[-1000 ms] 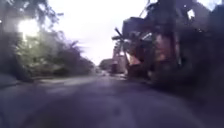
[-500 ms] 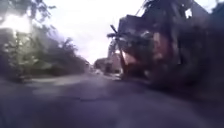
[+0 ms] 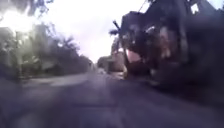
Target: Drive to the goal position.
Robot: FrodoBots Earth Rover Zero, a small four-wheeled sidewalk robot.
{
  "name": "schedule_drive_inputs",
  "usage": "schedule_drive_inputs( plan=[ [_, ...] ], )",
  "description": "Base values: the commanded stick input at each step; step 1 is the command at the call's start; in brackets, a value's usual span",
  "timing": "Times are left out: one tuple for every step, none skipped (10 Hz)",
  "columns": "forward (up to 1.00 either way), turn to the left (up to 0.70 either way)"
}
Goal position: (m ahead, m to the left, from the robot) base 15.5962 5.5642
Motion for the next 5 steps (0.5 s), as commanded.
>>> schedule_drive_inputs(
  plan=[
    [0.70, 0.00],
    [0.70, 0.00],
    [0.70, 0.00],
    [0.70, 0.00],
    [0.70, 0.00]
  ],
)
